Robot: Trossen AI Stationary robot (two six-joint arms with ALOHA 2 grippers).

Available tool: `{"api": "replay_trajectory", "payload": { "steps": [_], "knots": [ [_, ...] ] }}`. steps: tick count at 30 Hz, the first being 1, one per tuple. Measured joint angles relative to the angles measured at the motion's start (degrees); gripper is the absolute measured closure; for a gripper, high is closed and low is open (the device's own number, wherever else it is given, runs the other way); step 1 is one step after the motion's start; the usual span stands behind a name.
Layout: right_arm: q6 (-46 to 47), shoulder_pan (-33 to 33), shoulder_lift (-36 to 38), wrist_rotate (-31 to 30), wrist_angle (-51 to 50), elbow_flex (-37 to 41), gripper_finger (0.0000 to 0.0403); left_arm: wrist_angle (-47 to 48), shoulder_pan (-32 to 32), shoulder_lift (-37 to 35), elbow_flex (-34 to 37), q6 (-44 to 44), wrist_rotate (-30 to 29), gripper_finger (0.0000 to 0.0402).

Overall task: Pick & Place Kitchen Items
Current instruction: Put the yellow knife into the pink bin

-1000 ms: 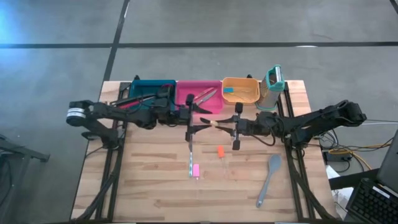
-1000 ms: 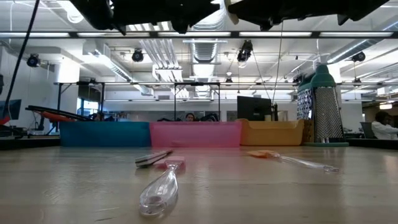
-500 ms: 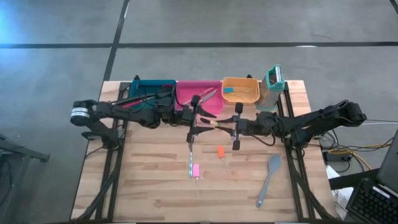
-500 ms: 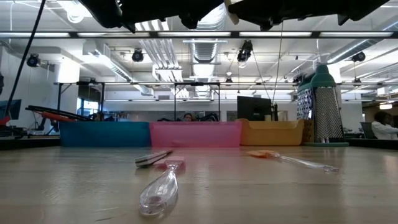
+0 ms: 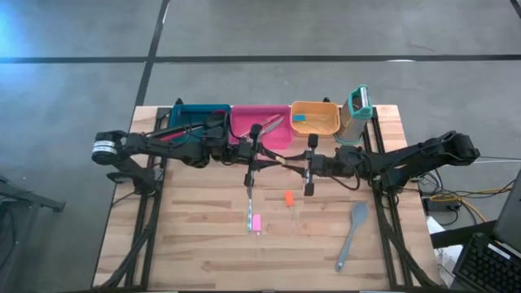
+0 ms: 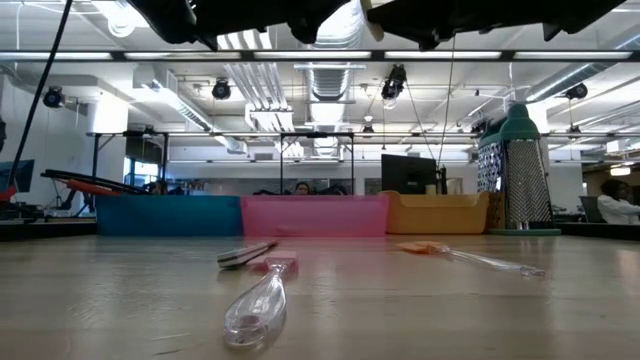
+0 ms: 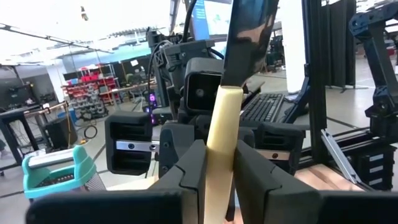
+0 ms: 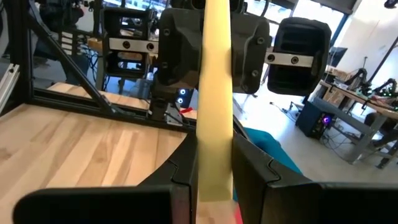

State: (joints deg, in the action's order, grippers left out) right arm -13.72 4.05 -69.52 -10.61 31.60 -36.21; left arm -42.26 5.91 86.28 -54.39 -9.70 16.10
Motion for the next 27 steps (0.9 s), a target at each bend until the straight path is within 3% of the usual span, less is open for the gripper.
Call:
{"api": "replay_trajectory", "payload": {
  "steps": [4, 10, 14, 19, 24, 27],
  "knots": [
    [1.84, 0.02, 0.00, 0.03, -1.59, 0.00, 0.0331, 1.34, 0.00, 0.00, 0.00, 0.20, 0.00, 0.0347],
    [3.00, 0.09, 0.52, -3.34, -5.78, 0.02, 0.0235, 9.01, 0.74, -2.09, 0.04, -1.25, -1.65, 0.0347],
    [3.24, 0.04, 1.20, -8.66, -9.62, 0.02, 0.0199, 24.01, 2.80, -5.04, -2.41, -5.25, -11.61, 0.0347],
    [6.66, -0.17, 1.18, -12.05, -10.54, 0.02, 0.0186, 43.17, 8.21, -4.19, -9.46, -9.26, -25.11, 0.0347],
    [7.59, -0.31, 1.41, -14.98, -12.88, 0.02, 0.0185, 54.96, 16.69, -0.96, -16.72, -6.87, -25.39, 0.0347],
    [7.77, -0.37, 1.62, -18.75, -15.41, 0.02, 0.0184, 60.09, 21.72, 1.99, -20.44, -2.64, -21.48, 0.0347]
  ]
}}
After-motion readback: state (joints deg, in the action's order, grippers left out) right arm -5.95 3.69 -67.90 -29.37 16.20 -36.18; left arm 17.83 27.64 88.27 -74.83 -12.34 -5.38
